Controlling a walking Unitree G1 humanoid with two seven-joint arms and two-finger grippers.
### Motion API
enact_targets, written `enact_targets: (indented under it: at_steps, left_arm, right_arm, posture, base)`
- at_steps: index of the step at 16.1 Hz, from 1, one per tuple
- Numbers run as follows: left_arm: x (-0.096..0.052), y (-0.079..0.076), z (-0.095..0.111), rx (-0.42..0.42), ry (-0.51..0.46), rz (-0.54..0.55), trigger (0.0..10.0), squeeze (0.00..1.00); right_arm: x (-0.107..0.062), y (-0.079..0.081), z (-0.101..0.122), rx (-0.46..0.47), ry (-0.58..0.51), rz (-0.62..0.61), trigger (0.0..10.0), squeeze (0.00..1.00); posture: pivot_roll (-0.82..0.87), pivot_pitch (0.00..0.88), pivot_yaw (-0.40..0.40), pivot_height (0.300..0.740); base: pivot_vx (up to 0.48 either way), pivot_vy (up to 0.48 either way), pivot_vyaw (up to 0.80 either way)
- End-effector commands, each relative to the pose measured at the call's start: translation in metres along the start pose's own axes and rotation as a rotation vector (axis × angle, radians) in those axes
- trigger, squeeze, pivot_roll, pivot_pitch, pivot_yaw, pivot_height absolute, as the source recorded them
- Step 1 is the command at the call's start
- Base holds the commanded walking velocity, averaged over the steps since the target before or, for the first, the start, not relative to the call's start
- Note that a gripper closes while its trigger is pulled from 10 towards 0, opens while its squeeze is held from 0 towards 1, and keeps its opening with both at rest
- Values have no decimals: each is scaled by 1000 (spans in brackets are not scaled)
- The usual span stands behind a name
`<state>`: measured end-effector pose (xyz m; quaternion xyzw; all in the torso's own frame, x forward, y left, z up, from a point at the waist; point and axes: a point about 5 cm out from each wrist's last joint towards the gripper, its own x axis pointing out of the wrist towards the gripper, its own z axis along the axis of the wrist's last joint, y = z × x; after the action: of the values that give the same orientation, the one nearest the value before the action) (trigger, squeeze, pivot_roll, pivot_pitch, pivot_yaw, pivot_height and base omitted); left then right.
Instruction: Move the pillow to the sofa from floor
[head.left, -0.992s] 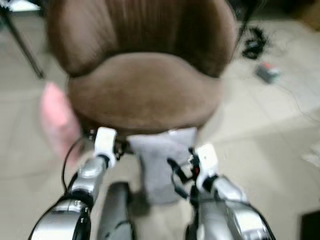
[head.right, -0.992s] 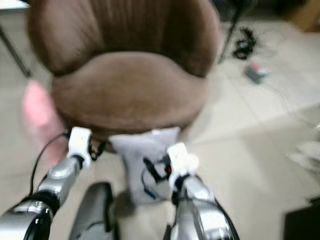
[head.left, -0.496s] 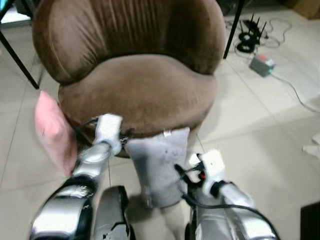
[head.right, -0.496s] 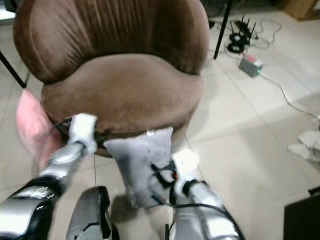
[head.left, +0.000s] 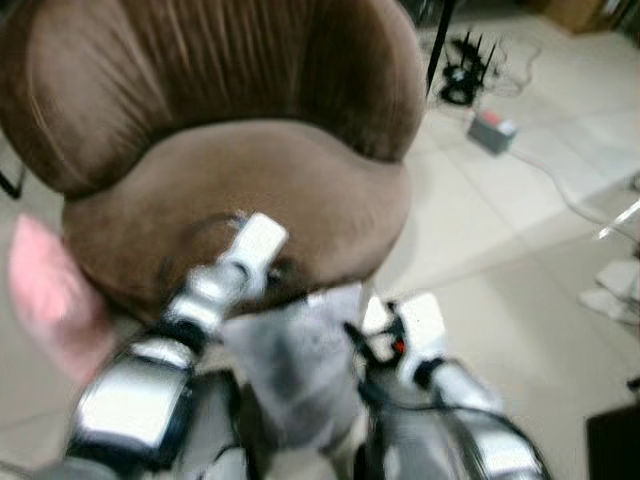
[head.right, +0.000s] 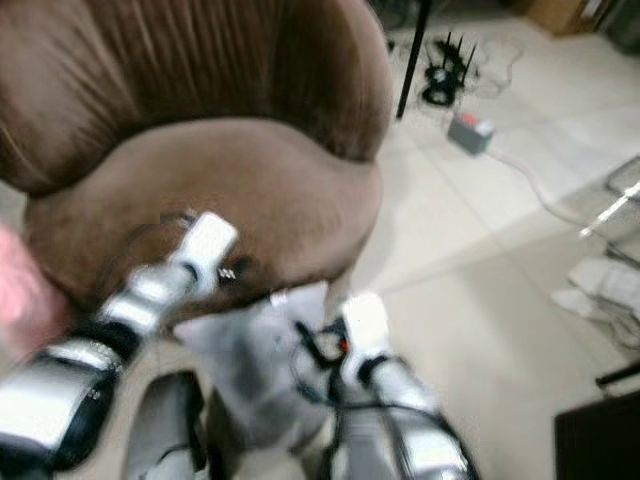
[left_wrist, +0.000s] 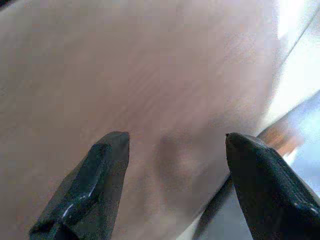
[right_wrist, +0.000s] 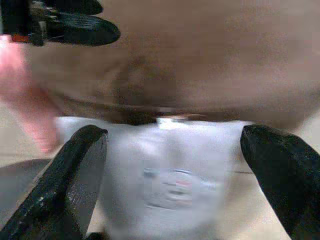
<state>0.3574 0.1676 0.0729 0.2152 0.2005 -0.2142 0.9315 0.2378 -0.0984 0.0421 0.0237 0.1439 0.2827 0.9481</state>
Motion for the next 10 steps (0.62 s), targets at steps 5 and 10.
enact_targets:
  at_steps: [5, 10]
  left_arm:
    - [-10, 16, -12, 52, 212, -171, 10000, 0]
    - [-11, 18, -8, 23, 251, -219, 10000, 0]
  right_arm:
    - [-16, -6, -5, 2, 9, -42, 10000, 0]
    - [-17, 1, 9, -9, -34, -19, 10000, 0]
  posture:
    - [-158, 147, 55, 541]
    - [-178, 172, 37, 541]
  base:
    - [0, 0, 0]
    - [0, 0, 0]
